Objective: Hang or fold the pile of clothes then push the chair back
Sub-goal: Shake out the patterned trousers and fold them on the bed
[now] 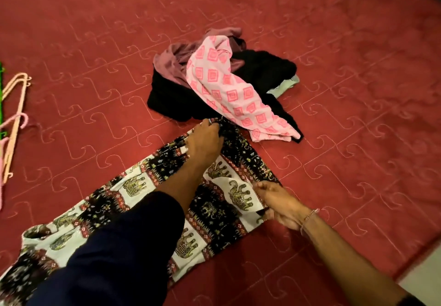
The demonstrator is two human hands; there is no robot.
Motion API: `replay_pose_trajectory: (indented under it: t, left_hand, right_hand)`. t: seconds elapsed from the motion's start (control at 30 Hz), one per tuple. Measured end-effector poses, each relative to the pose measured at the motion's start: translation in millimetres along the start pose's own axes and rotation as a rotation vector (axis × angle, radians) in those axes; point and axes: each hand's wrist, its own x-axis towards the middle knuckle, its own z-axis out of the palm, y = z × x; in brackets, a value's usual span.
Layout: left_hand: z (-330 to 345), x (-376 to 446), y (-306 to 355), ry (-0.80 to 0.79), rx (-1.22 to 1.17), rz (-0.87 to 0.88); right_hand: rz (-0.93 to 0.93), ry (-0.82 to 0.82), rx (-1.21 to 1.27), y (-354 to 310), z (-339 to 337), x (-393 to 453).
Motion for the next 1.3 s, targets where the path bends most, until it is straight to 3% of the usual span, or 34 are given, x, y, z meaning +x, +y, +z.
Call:
replay_pose_trajectory:
  t: [0.1, 0.17, 0.3, 0.4, 0.53, 0.73, 0.9, 1.1, 1.23, 1.3]
  left_hand:
    - [-3, 10, 5, 0.024, -0.006, -0.001]
    - [-5, 17, 5, 0.041, -0.029, -0.054]
    - [0, 31, -5, 0.029, -0.011, -0.124]
    - [8, 38, -6, 0.027, -0.057, -0.130]
    - [14, 44, -1, -0.009, -0.119, -0.125]
    - [24, 41, 7, -0.003, -0.328, -0.082]
    - [15, 13, 22, -0.035, -0.518, 0.007]
    - [0, -19, 50, -0.053, -0.584, 0.152]
    - [1, -30, 87, -0.110, -0.591, 0.255]
    - [7, -33, 106, -0.123, -0.598, 0.274]
  right_hand:
    - [0.037, -0.077, -0.153, -6, -9, 0]
    - [0.014, -0.021, -0.253, -9, -20, -1]
    - [-0.086, 0.423, -0.771, -9, -47, 1]
    - [-0.088, 0.605, -1.103, 2, -49, 0]
    - [-0.061, 0.543, -0.777, -4, -45, -2]
    - [0.019, 0.290, -0.601, -4, -59, -15]
    - [-0.076, 0.112, 0.056, 22, -84, -44]
    - [-0.042, 0.189, 0.094, 52, -112, -111]
    - [-0.004, 0.228, -0.038, 70, -134, -156]
    - [-0.005, 0.323, -0.131, 81, -145, -158]
